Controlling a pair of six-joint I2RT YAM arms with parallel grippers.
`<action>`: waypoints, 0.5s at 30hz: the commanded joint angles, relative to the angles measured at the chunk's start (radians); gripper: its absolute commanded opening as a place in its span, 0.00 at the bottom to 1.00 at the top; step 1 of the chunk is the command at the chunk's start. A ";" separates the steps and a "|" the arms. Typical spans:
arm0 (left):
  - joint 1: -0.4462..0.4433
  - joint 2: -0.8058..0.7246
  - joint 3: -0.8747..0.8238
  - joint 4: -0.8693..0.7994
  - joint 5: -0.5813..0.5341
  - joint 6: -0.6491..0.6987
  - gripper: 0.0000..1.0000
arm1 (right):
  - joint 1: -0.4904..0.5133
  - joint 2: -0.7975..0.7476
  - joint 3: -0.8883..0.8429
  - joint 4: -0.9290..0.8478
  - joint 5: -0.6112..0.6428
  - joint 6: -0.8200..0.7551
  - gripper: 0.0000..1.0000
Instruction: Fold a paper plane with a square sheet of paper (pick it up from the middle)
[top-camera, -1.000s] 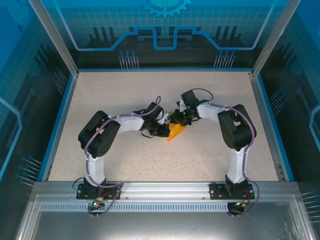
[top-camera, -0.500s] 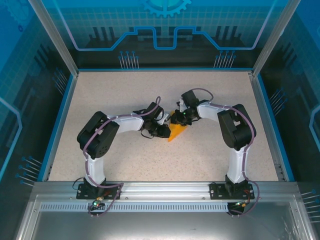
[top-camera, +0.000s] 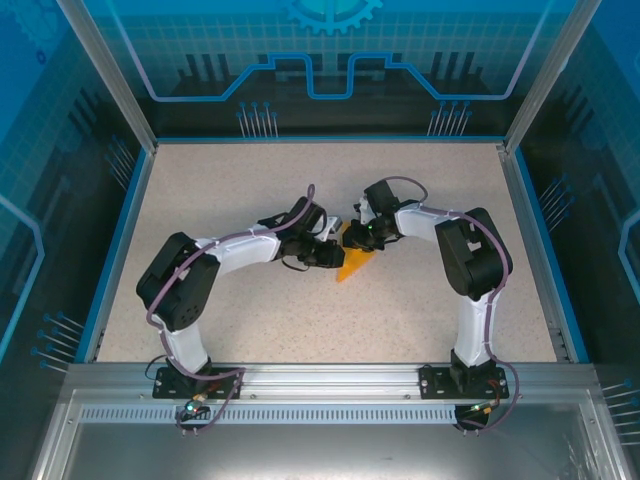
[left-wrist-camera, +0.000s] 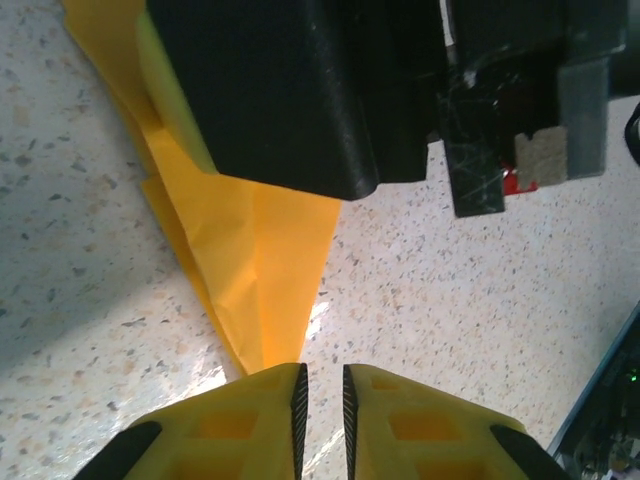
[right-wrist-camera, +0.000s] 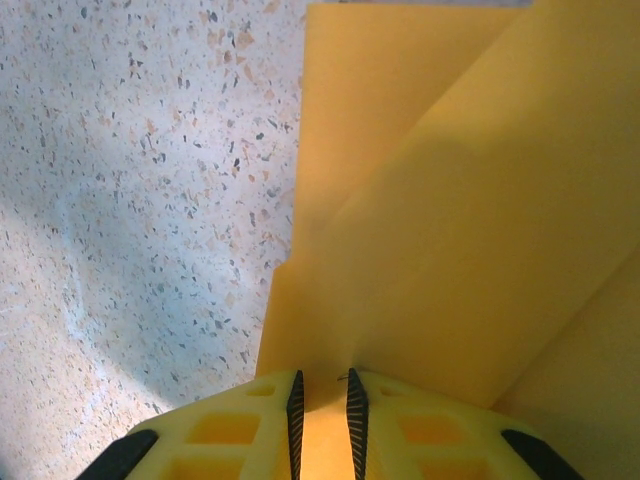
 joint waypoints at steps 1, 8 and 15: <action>-0.012 0.040 0.009 0.047 -0.008 -0.035 0.18 | -0.018 0.033 -0.022 -0.013 0.003 -0.021 0.22; -0.022 0.094 -0.002 0.075 -0.027 -0.031 0.13 | -0.021 0.029 -0.019 -0.011 -0.014 -0.021 0.22; -0.027 0.120 -0.021 0.068 -0.038 -0.017 0.09 | -0.024 0.025 -0.019 -0.009 -0.030 -0.019 0.22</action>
